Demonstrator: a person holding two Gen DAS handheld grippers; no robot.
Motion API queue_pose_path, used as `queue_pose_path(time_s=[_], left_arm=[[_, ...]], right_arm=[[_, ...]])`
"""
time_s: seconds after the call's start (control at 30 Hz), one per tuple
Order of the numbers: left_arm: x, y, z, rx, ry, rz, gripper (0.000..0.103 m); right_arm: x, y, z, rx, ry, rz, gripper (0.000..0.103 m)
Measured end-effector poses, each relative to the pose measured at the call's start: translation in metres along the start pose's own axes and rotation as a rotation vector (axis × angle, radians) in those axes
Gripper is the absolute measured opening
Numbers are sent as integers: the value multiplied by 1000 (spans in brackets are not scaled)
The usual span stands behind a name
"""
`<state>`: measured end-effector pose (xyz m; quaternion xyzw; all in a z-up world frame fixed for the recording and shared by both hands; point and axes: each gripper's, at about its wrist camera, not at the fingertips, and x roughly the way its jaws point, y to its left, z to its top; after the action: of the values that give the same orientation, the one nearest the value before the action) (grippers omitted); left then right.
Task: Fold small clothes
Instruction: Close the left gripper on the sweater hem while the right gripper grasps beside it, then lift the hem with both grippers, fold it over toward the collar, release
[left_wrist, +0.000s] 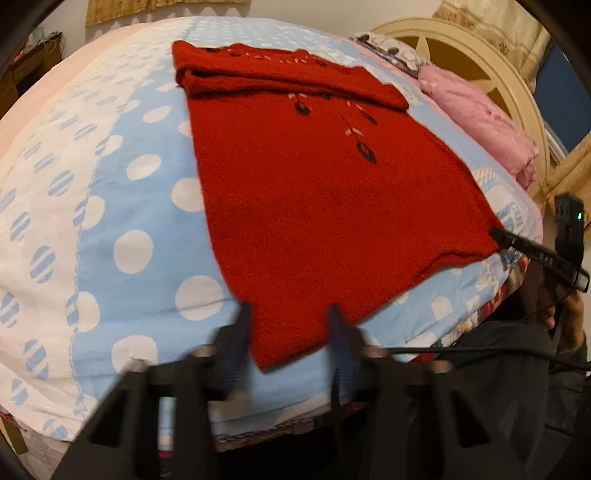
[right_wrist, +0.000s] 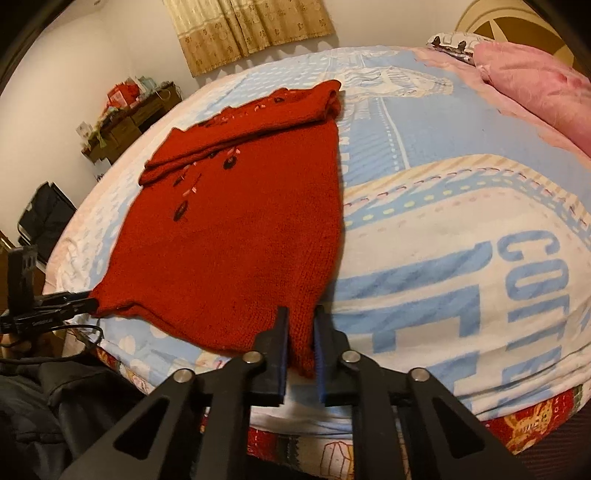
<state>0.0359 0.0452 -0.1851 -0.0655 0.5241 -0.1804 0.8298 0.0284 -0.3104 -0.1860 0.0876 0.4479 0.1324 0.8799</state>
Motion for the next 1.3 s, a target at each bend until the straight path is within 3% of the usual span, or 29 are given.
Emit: queue_pose_path(time_s=[0.03, 0.07, 0.33, 0.53, 0.83, 1.3], left_arm=[[-1, 4, 1, -14, -2, -21, 11], [-2, 6, 1, -26, -10, -44, 10], [-39, 11, 12, -19, -220, -74, 9], [-44, 24, 21, -52, -275, -120, 9], [-55, 34, 50, -54, -345, -112, 8], [-68, 41, 96, -44, -436, -121, 8]], right_arm=[[-1, -2, 0, 13, -7, 18, 8], [-2, -3, 1, 23, -18, 32, 8], [-32, -12, 13, 109, -171, 183, 7], [-45, -13, 25, 146, -224, 255, 7], [-55, -14, 60, 185, -289, 299, 7], [-52, 0, 129, 157, -340, 301, 7]])
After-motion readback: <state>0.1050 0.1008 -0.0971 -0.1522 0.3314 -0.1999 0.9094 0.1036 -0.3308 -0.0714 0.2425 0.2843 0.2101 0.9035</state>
